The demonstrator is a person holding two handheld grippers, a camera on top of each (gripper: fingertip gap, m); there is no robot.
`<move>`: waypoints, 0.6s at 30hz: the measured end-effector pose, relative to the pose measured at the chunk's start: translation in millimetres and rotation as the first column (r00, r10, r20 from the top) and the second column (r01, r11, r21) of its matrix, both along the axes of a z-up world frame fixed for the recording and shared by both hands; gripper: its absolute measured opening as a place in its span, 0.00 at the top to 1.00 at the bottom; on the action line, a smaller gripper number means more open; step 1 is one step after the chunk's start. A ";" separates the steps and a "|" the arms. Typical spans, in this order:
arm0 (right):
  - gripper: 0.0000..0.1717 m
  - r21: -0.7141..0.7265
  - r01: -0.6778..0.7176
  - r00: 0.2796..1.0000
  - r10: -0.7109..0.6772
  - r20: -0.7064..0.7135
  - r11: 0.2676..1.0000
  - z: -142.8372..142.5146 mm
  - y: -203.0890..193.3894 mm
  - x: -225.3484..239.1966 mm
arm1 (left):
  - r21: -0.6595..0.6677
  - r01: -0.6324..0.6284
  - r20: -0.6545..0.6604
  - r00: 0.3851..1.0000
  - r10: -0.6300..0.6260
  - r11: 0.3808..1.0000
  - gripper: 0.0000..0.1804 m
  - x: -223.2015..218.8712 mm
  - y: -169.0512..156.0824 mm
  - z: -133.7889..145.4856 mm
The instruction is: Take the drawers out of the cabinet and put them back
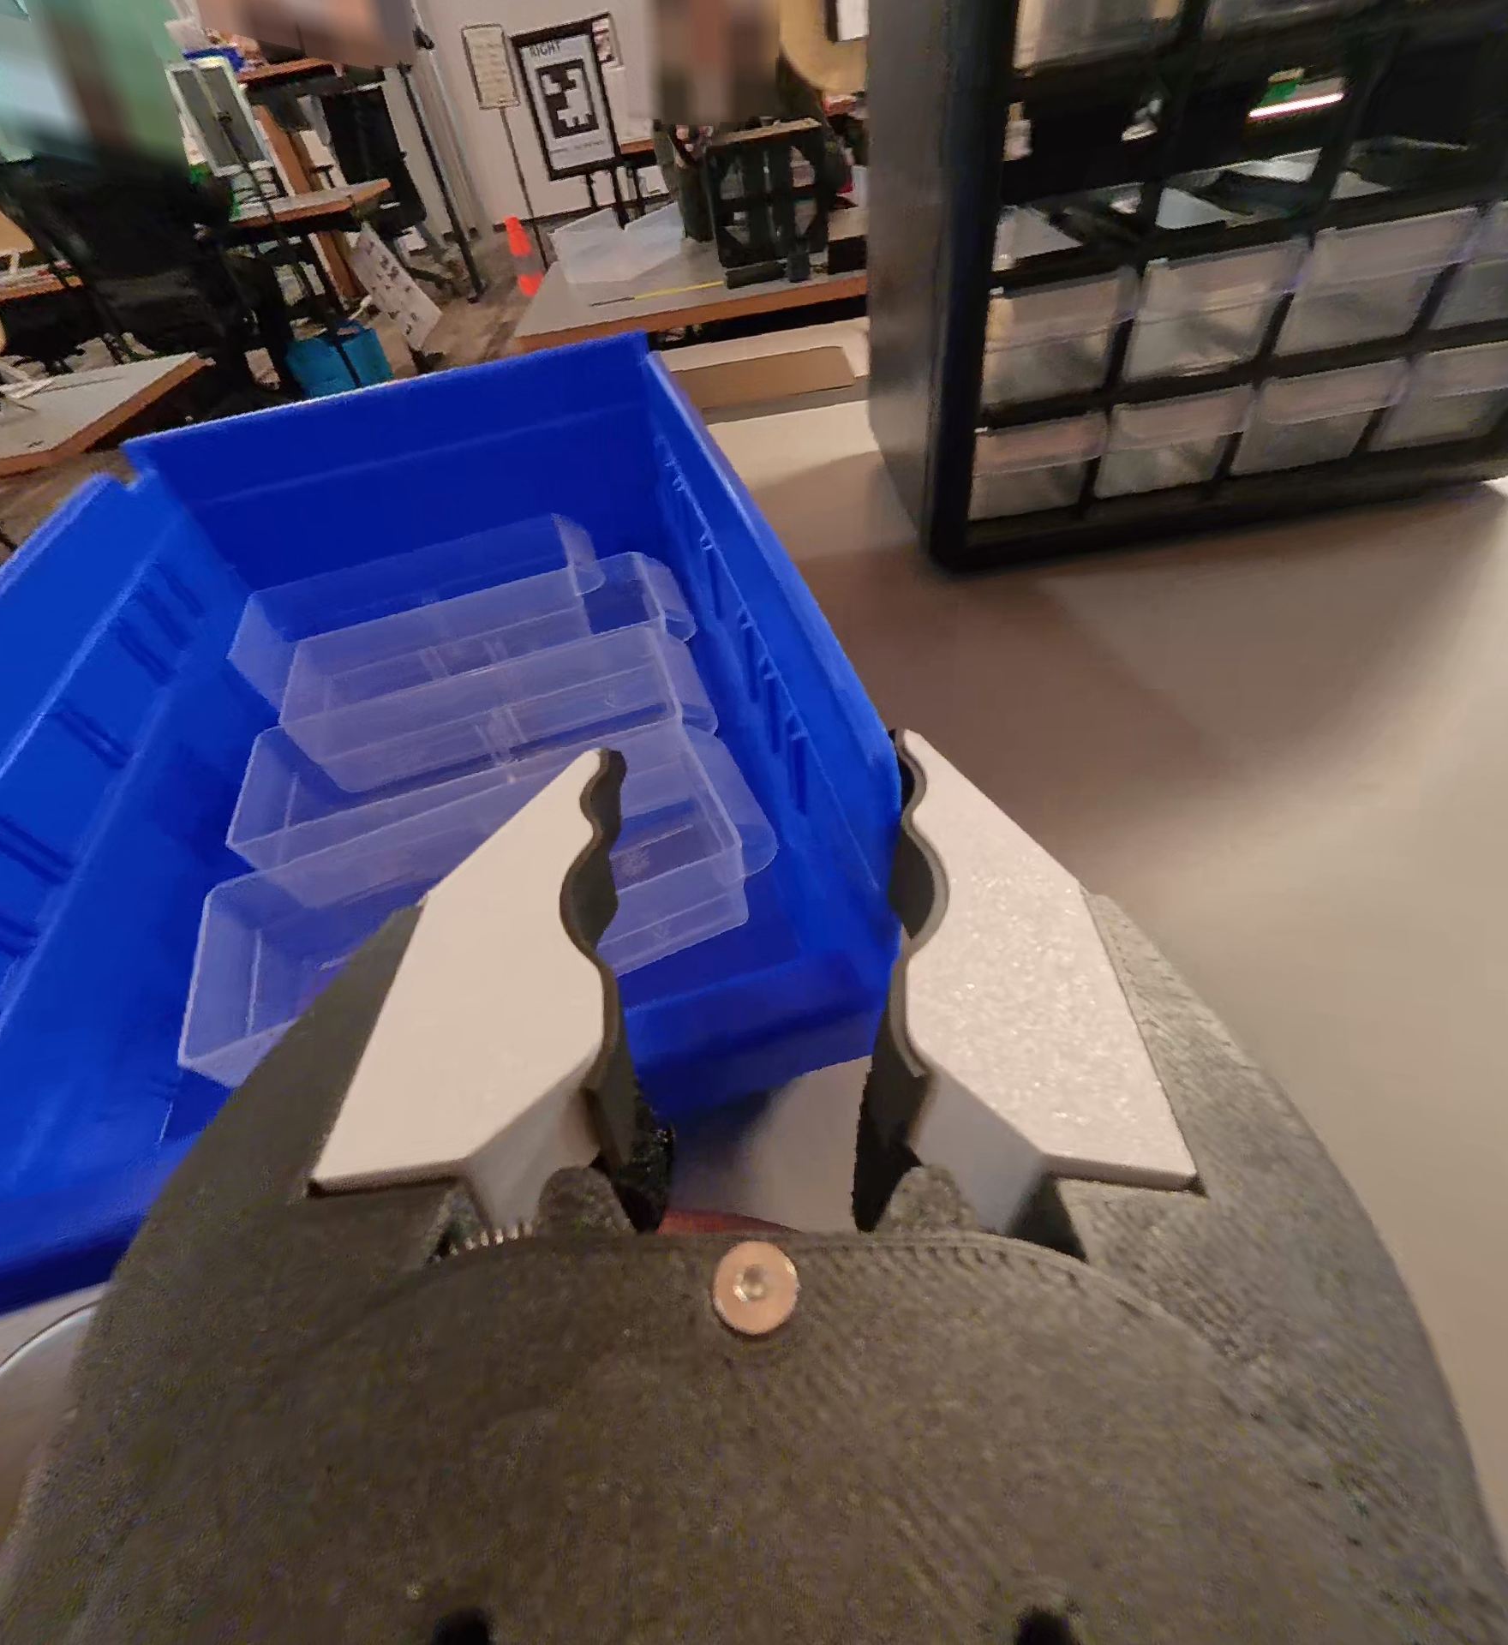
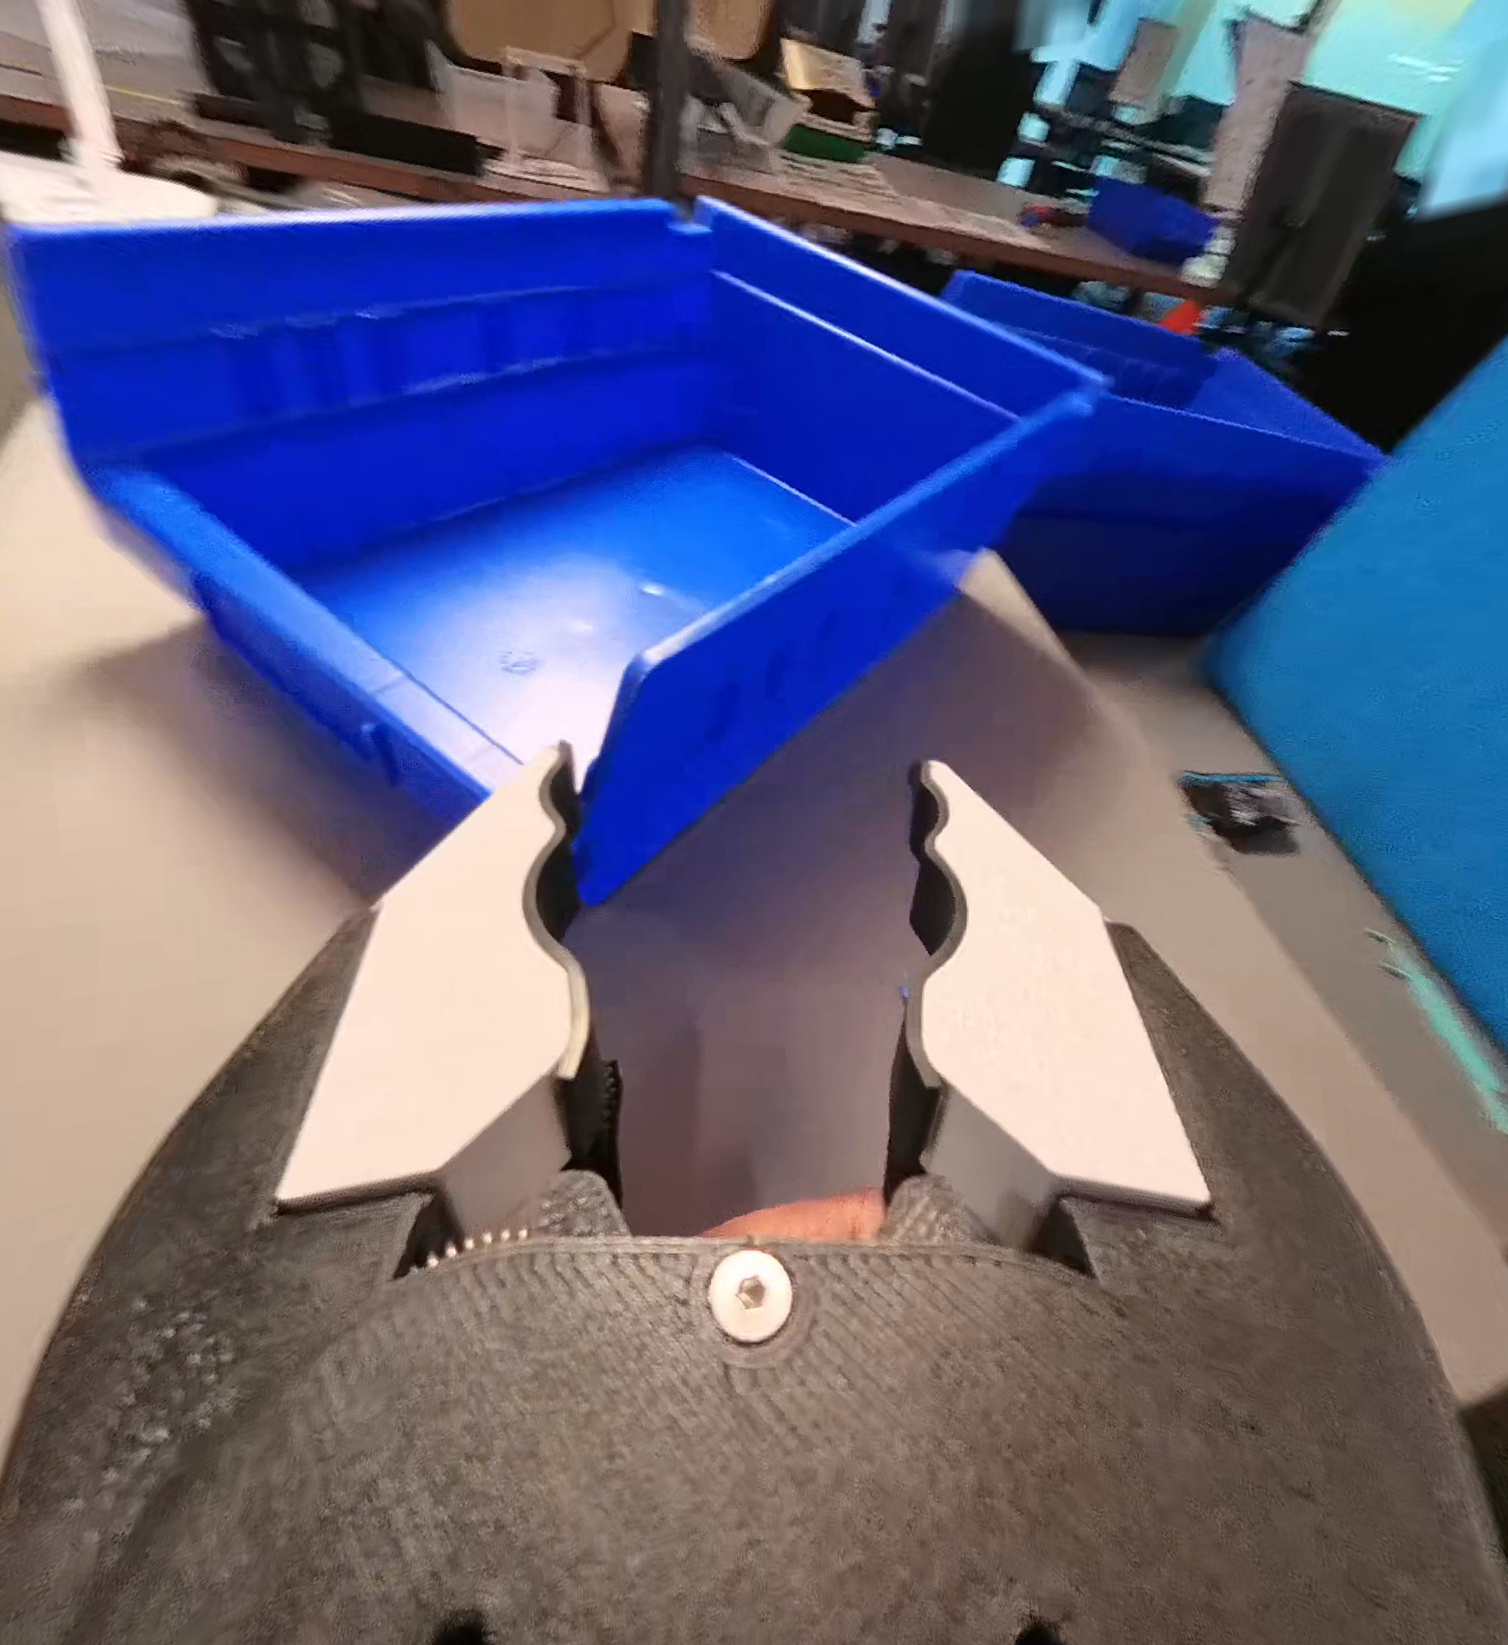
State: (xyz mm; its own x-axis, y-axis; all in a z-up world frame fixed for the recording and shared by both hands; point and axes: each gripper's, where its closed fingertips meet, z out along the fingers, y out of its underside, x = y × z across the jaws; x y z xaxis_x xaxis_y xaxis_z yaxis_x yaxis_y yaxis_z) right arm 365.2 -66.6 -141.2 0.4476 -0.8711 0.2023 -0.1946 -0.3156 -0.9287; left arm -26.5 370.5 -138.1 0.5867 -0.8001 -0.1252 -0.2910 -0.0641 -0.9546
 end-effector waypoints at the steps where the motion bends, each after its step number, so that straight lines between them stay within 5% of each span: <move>1: 0.57 -0.023 0.044 0.999 -0.044 0.004 0.999 -0.6 -16.6 5.2 | -0.001 -0.019 0.000 1.000 0.019 1.000 0.68 -5.4 5.0 0.1; 5: 0.58 -0.044 0.085 0.992 -0.080 0.095 0.995 25.2 -38.1 -4.6 | 0.013 -0.059 0.017 0.998 0.058 0.998 0.72 -21.9 17.1 6.6; 10: 0.57 -0.014 -0.221 0.970 0.221 0.103 0.975 40.1 76.4 -45.0 | 0.045 -0.031 0.037 0.999 0.029 0.999 0.72 -12.5 10.3 12.8; 15: 0.54 -0.064 -0.294 0.956 0.293 -0.020 0.954 7.2 173.1 -14.1 | 0.076 -0.053 -0.020 0.998 0.054 0.996 0.82 0.4 20.4 1.7; 16: 0.56 -0.065 -0.283 0.959 0.281 -0.038 0.957 1.9 180.1 -5.1 | 0.101 -0.067 -0.028 0.997 0.070 0.993 0.88 -1.3 24.4 2.7; 18: 0.79 -0.059 -0.259 0.966 0.257 -0.038 0.964 -2.0 180.2 8.1 | 0.111 -0.075 -0.030 0.996 0.079 0.991 0.91 -5.9 29.9 3.7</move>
